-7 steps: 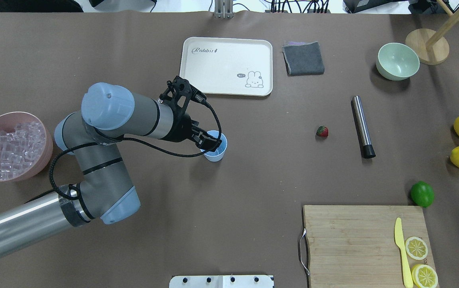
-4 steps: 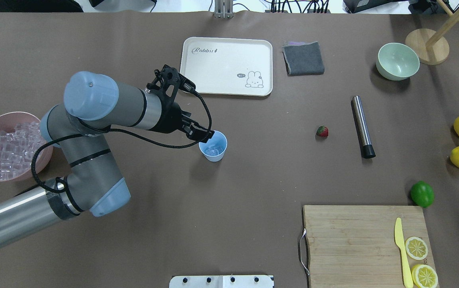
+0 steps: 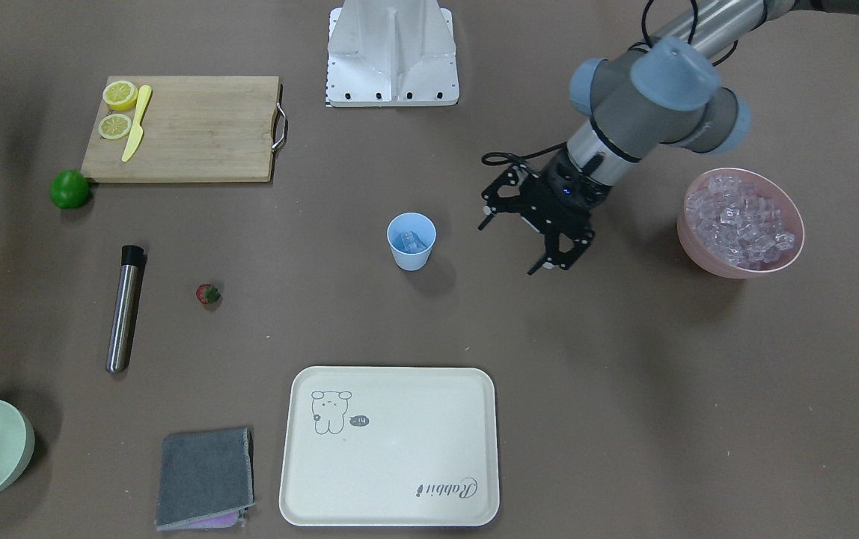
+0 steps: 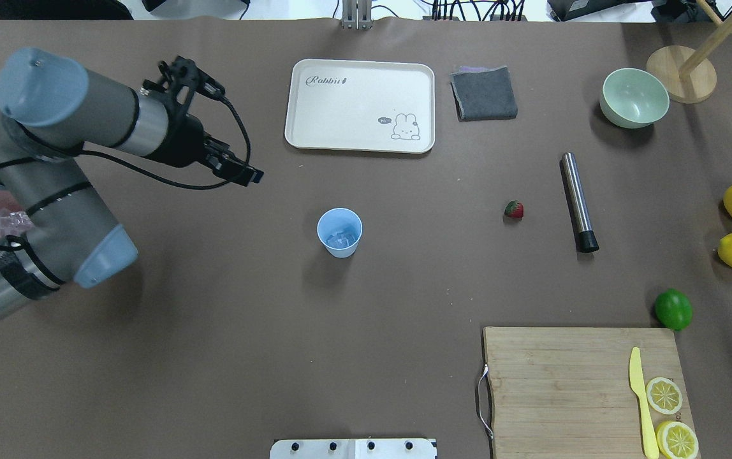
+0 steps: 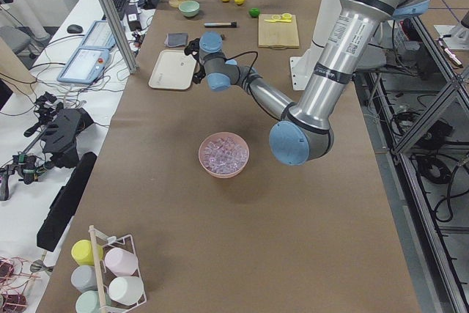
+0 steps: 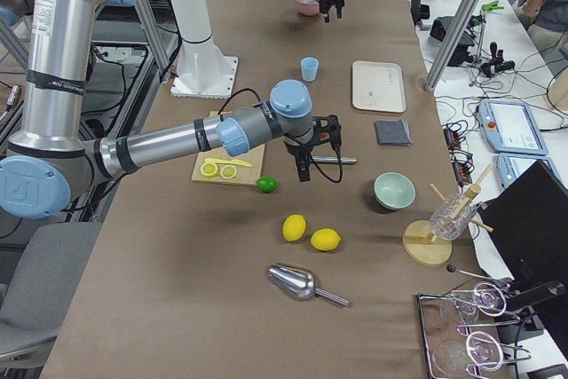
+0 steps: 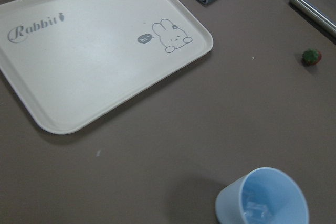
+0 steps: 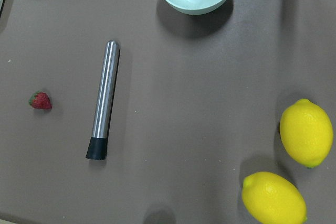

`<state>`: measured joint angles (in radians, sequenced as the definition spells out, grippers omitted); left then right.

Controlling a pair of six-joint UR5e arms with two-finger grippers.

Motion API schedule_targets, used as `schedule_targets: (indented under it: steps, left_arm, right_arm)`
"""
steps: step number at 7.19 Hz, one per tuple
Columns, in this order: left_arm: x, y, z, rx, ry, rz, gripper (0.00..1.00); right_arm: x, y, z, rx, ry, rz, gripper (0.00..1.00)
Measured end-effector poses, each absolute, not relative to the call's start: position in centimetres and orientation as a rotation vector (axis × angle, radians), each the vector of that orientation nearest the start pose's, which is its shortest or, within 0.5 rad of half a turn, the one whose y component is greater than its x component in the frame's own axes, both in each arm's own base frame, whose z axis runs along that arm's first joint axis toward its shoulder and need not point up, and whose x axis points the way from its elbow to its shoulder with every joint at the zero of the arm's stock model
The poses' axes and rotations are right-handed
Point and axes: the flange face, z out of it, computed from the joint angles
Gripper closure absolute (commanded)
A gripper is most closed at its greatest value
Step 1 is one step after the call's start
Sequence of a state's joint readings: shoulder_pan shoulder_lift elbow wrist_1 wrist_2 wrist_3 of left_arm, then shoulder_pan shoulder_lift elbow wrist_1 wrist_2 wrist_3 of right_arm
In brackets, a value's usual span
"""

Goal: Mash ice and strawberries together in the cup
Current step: 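Withdraw the left arm out of view while the right arm reaches in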

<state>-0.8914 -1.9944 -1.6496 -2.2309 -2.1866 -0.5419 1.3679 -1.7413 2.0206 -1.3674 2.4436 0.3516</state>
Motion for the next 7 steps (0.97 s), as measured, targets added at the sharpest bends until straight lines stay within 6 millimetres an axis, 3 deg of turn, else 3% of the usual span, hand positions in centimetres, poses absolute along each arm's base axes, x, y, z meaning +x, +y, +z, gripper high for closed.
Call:
schedule_targets:
  steps: [1,3,5,7]
  left_arm:
    - [29.6,-55.7,32.0,0.597,1.080,0.467,0.03]
    - [20.9,-58.1,36.2,0.588,1.026,0.491,0.03]
    - [14.1,-58.2,39.9,0.575,1.011,0.508,0.03]
    - [8.1,-56.9,43.9,0.589,1.008,0.523,0.03]
  right_arm:
    - [-4.5,-44.1,47.9,0.206,-0.927,-0.100,0.00]
    - [-9.5,-47.0,45.9,0.206,-0.899,-0.132,0.00]
    - [-14.7,-48.6,42.4,0.195,-0.904,-0.107,0.00]
    - [-19.4,-48.9,39.7,0.194,-0.898,-0.092,0.00]
